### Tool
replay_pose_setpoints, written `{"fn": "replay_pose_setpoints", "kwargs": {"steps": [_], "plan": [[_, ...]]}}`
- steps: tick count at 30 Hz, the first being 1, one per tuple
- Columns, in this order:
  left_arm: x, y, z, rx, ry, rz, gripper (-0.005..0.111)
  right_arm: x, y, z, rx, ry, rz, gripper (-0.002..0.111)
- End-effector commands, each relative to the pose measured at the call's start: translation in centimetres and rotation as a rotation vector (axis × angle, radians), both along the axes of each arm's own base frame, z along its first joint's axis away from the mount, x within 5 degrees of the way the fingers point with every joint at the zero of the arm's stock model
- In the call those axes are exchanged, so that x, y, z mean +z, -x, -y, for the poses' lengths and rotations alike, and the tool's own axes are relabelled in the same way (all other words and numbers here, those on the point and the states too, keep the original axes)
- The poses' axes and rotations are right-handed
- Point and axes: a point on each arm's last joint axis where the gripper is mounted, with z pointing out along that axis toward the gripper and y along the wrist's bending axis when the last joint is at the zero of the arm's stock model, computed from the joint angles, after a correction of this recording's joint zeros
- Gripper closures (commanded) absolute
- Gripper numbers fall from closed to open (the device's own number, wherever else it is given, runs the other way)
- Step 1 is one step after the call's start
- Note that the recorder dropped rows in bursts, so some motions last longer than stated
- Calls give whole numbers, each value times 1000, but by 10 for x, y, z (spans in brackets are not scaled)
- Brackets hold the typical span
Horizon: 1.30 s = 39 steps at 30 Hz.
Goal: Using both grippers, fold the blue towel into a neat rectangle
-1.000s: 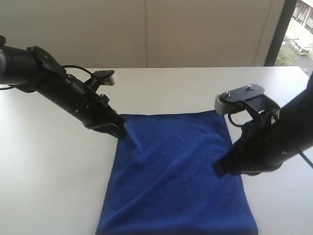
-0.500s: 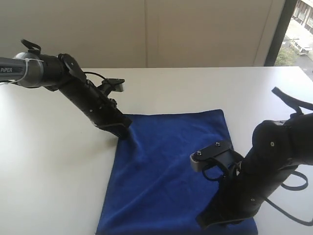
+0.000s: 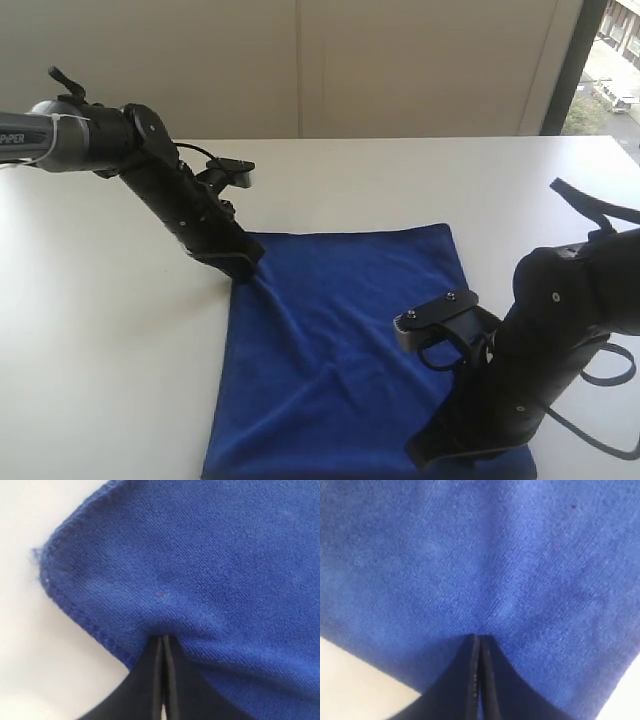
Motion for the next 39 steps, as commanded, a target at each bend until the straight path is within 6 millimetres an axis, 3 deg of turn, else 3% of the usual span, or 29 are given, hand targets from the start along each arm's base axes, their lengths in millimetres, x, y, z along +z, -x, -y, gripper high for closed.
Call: {"fn": "replay_pose_setpoints", "kwargs": {"steps": [1, 4, 7, 16, 19, 20, 22, 24, 27, 30, 36, 39], "plan": [[-14, 2, -7, -36, -80, -23, 107, -5, 6, 4, 26, 39, -53, 108], [-9, 4, -7, -32, -70, -30, 107, -5, 6, 4, 26, 39, -53, 108], [12, 5, -5, -28, -34, 3, 107, 5, -2, 1, 22, 16, 20, 108], [77, 19, -6, -65, 40, 85, 107, 82, -42, -8, 56, -37, 367, 108], [78, 37, 0, -115, 111, -14, 107, 93, -66, -1, 13, -4, 492, 108], [66, 52, 7, -152, 153, -74, 107, 93, -86, 8, -37, 4, 524, 108], [39, 78, 15, -164, 112, -137, 107, 81, -118, 24, -96, 27, 509, 108], [24, 96, 18, -155, 83, -143, 107, 70, -136, 31, -102, 45, 495, 108], [12, 120, 18, -126, 50, -118, 107, 46, -167, 33, -85, 65, 477, 108], [2, 128, 12, -78, 26, -115, 107, 24, -197, 30, -87, 62, 490, 108], [-7, 134, 7, -63, 7, -127, 107, -20, -222, 38, -116, 76, 438, 108], [-7, 135, 6, -79, -7, -127, 107, -27, -222, 44, -129, 85, 413, 108]]}}
